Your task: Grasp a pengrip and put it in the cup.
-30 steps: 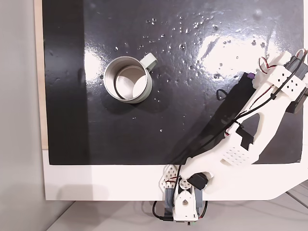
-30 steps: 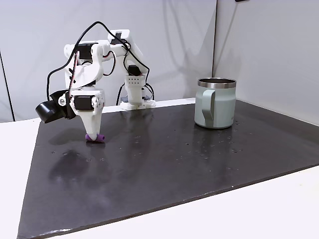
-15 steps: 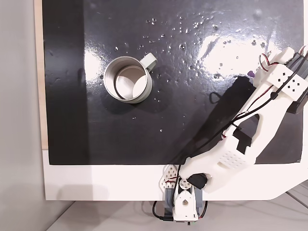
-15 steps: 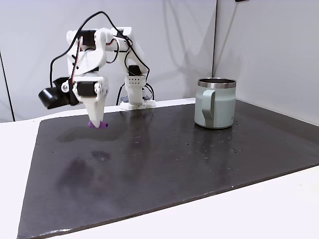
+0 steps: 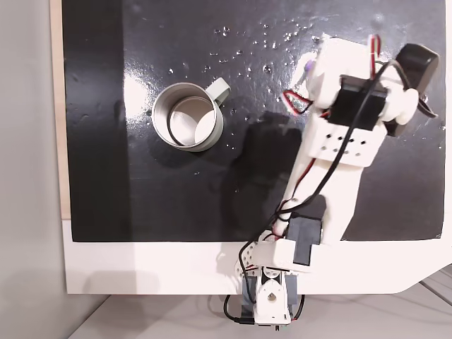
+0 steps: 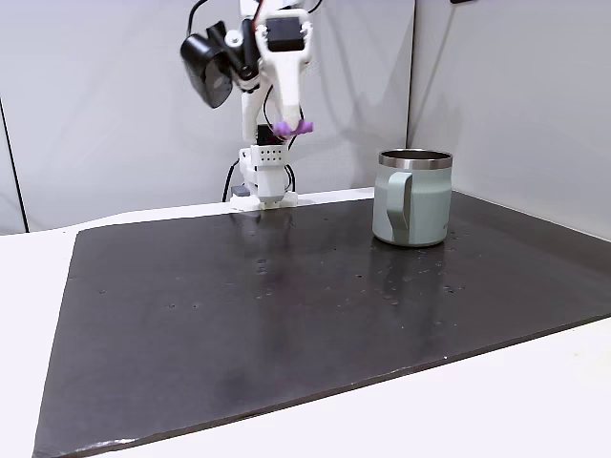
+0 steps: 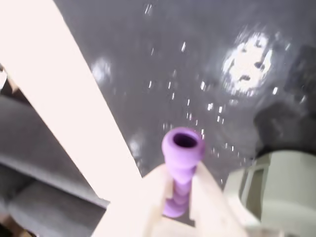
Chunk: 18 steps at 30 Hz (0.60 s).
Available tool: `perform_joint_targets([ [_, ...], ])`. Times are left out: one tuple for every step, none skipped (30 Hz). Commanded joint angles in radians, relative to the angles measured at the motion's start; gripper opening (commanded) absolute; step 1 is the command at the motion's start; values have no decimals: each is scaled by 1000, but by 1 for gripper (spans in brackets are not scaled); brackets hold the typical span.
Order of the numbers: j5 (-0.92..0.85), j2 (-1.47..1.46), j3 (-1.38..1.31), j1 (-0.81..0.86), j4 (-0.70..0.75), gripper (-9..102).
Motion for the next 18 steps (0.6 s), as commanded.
perform_joint_targets([
  [17, 101, -54, -103, 9, 0],
  [17, 114, -54, -135, 11, 0],
  [17, 124, -54, -169, 14, 0],
  [14, 133, -52, -201, 18, 0],
  [14, 141, -52, -233, 23, 0],
  [14, 146, -51, -264, 29, 0],
  [15, 149, -51, -295, 34, 0],
  [17, 150, -52, -325, 38, 0],
  [17, 150, -52, -351, 41, 0],
  [18, 150, -51, -379, 44, 0],
  [17, 147, -51, -407, 48, 0],
  [17, 144, -51, -431, 51, 0],
  [14, 141, -51, -456, 55, 0],
  [11, 140, -44, -477, 57, 0],
  [8, 140, -32, -497, 58, 0],
  [3, 140, -20, -517, 58, 0],
  [-2, 140, -3, -534, 58, 0],
  [-5, 140, 14, -551, 58, 0],
])
